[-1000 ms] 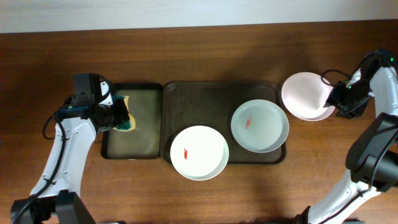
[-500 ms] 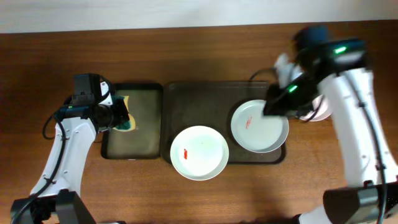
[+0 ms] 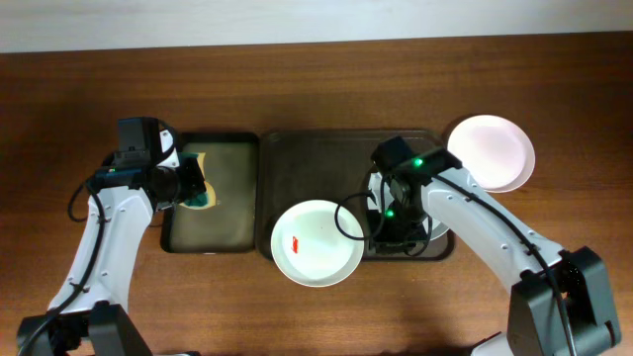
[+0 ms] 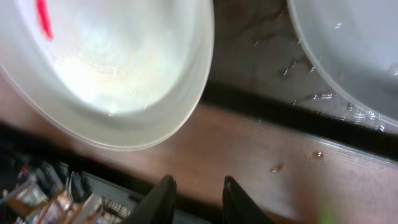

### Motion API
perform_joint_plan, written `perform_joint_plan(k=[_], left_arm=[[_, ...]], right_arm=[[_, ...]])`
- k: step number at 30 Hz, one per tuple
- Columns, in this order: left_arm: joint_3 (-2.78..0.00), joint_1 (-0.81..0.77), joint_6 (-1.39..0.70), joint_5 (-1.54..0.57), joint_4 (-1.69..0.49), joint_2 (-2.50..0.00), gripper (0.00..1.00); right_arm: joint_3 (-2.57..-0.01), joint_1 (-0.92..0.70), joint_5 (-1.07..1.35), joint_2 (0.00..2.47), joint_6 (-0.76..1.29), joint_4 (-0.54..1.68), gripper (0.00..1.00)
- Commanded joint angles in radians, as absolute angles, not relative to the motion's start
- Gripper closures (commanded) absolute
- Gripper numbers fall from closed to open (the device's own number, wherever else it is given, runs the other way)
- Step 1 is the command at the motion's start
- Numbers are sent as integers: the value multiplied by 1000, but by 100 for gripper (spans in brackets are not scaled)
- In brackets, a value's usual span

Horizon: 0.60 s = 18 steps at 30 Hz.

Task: Clean dirty plates on tray and stack at the side
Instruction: 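Move the right gripper back and grasp the right plate's rim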

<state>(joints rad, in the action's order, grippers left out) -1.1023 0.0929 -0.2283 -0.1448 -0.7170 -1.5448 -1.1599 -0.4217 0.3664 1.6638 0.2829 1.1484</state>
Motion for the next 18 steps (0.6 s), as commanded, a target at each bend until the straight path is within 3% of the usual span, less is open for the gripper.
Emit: perform_joint_plan(k=[1, 11, 18], left_arm=[[-1105, 94, -234, -145, -716, -1537, 100], [-1105, 94, -234, -145, -716, -1537, 100], [-1105, 94, -234, -145, -716, -1537, 100]], right_arm=[[-1093, -426, 334, 1652, 377, 1006, 72], [-1028, -461, 268, 1703, 383, 761, 71], [-1020, -511, 230, 1708, 384, 721, 71]])
